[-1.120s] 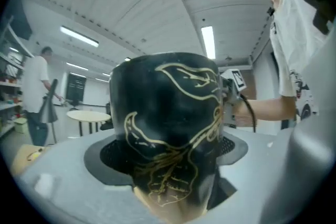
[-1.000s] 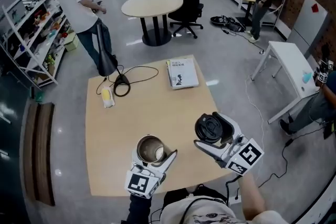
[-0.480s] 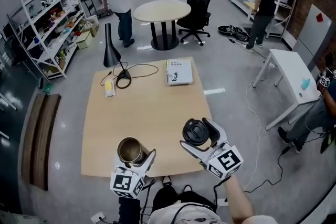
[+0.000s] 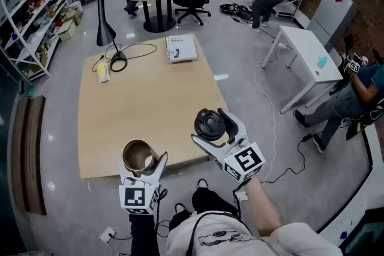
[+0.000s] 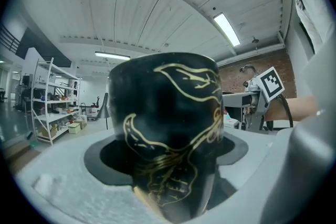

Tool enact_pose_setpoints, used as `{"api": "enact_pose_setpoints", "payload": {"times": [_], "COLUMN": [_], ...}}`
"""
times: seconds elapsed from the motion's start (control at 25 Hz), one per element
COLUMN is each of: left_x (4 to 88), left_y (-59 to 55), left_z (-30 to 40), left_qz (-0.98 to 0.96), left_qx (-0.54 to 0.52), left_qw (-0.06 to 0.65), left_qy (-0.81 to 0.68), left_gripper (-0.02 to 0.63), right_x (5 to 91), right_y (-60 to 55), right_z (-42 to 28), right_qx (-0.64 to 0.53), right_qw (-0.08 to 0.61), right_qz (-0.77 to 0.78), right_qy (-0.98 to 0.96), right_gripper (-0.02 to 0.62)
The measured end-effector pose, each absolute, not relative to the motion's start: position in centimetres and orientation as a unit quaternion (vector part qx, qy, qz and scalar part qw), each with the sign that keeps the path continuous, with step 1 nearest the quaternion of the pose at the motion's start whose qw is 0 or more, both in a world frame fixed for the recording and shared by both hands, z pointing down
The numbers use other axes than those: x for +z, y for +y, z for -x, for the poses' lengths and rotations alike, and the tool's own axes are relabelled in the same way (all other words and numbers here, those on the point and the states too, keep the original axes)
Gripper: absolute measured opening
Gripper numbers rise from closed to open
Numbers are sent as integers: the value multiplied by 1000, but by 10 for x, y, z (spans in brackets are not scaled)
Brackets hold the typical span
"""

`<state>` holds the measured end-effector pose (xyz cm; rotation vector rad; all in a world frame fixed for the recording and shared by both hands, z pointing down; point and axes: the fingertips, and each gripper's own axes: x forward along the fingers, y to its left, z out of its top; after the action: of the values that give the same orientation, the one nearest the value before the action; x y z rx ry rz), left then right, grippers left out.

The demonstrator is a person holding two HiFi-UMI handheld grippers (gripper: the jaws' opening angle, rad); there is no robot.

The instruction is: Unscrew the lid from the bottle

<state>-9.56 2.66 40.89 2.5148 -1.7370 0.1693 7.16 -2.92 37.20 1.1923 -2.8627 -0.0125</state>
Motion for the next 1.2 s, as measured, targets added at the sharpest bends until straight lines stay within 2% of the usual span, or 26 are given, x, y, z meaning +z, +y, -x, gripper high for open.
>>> {"api": "enact_pose_setpoints", "payload": {"times": [0.4,0.8,1.2], "left_x": [405,385,373], "left_y": [106,113,108], "left_z": [130,134,99], "left_qz": [-824,-807,-817], "left_qx": [64,50,47], "left_qw": [53,30,28], "left_qy": [-560,-588,-574], "left_gripper": [439,439,439], "right_x": [370,360,346], "right_y": [59,69,62], "right_z": [-34,-50,-77], "right_qx": [10,-23,-25], "right_qw": [21,18,-10], "right_qz": [-397,-431,-441], "right_qy": [-917,-902,-897], "right_gripper": [465,465,465]}}
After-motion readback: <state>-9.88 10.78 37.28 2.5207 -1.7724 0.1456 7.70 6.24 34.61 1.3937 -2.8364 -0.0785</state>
